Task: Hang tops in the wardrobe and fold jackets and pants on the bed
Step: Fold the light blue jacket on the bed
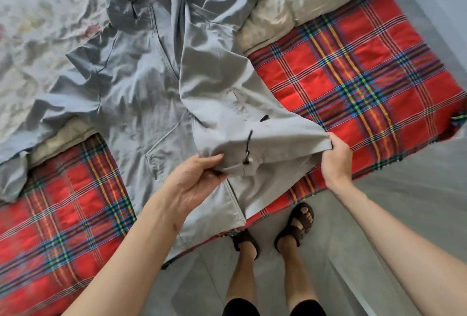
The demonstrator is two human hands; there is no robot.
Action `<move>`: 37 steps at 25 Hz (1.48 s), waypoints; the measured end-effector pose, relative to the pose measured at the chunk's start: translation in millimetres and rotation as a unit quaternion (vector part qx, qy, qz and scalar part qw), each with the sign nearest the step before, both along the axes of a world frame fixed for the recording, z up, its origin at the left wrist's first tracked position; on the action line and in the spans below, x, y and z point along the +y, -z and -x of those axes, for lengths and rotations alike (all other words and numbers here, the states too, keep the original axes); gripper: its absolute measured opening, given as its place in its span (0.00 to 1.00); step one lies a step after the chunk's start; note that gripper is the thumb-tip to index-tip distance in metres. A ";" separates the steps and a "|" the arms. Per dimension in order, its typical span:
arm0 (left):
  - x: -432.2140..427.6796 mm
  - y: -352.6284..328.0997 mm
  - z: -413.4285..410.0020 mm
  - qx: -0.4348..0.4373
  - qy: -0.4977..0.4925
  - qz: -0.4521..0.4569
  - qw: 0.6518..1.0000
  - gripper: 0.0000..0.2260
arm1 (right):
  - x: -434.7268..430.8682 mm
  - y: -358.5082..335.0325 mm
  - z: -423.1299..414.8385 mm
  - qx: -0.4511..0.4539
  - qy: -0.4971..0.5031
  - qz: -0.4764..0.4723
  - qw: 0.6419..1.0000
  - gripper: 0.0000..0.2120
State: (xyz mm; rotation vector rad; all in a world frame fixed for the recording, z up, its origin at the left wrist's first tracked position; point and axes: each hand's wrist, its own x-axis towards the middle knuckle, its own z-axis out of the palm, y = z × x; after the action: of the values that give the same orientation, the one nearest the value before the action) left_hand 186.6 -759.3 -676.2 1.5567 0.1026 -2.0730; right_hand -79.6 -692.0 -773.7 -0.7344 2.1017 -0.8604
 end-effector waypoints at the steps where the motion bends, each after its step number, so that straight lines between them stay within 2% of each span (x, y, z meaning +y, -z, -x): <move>1: 9.8 2.5 -3.3 -0.019 0.019 0.019 0.999 0.13 | 8.5 -1.6 11.3 0.019 -0.038 -0.004 0.999 0.22; 3: 30.2 6.4 -4.6 -0.032 0.046 0.037 0.998 0.12 | 28.2 -4.0 29.6 0.116 -0.133 -0.008 0.984 0.23; 5: 53.0 25.0 -3.2 -0.054 0.057 0.043 0.996 0.11 | 47.1 1.6 46.1 0.198 -0.182 0.000 0.963 0.22; 8: 87.9 73.1 -1.6 -0.139 0.078 0.019 0.987 0.09 | 60.4 15.3 52.1 0.182 -0.217 -0.064 0.957 0.28; 10: 105.0 96.9 0.2 -0.205 0.128 0.012 0.970 0.05 | 62.7 24.6 50.2 0.175 -0.251 -0.067 0.950 0.26; 12: 111.9 105.4 4.7 -0.264 0.168 0.045 0.949 0.07 | 59.3 29.6 46.9 0.169 -0.242 -0.056 0.954 0.20; 15: 121.7 104.2 9.8 -0.305 0.203 0.088 0.926 0.14 | 58.8 35.2 47.1 0.078 -0.162 -0.077 0.981 0.20; 17: 132.4 105.2 7.0 -0.312 0.218 0.075 0.922 0.11 | 60.9 36.0 49.6 0.039 -0.103 -0.085 0.990 0.17; 19: 140.4 103.0 3.9 -0.298 0.218 0.044 0.928 0.06 | 60.1 33.5 51.0 0.011 -0.062 -0.084 0.994 0.07; 20: 143.1 102.7 3.1 -0.292 0.215 0.032 0.931 0.05 | 58.6 32.2 50.9 0.001 -0.051 -0.092 0.994 0.05; 22: 146.9 104.0 1.7 -0.289 0.217 0.030 0.932 0.06 | 55.7 34.0 50.6 -0.003 -0.045 -0.108 0.993 0.06; 24: 148.6 106.8 1.6 -0.296 0.238 0.044 0.924 0.07 | 55.4 37.7 53.6 0.005 -0.028 -0.105 0.994 0.02; 28: 152.1 115.4 2.4 -0.336 0.304 0.074 0.888 0.08 | 66.2 40.6 64.0 -0.034 -0.018 -0.115 0.993 0.06; 34: 150.7 121.5 2.7 -0.325 0.293 0.063 0.897 0.08 | 52.6 31.3 59.4 0.065 -0.099 -0.126 0.985 0.08; 36: 149.7 121.8 2.7 -0.342 0.310 0.070 0.884 0.08 | 55.5 29.0 62.3 0.098 -0.114 -0.140 0.979 0.08; 37: 149.0 121.3 3.5 -0.353 0.323 0.072 0.875 0.07 | 56.7 27.7 63.2 0.156 -0.153 -0.153 0.964 0.07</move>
State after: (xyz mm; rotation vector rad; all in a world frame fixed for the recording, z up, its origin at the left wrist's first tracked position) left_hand 183.1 -610.3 -797.5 2.3540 -0.9305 -1.7118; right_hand -142.7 -635.3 -801.4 -1.0412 2.2417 -0.2545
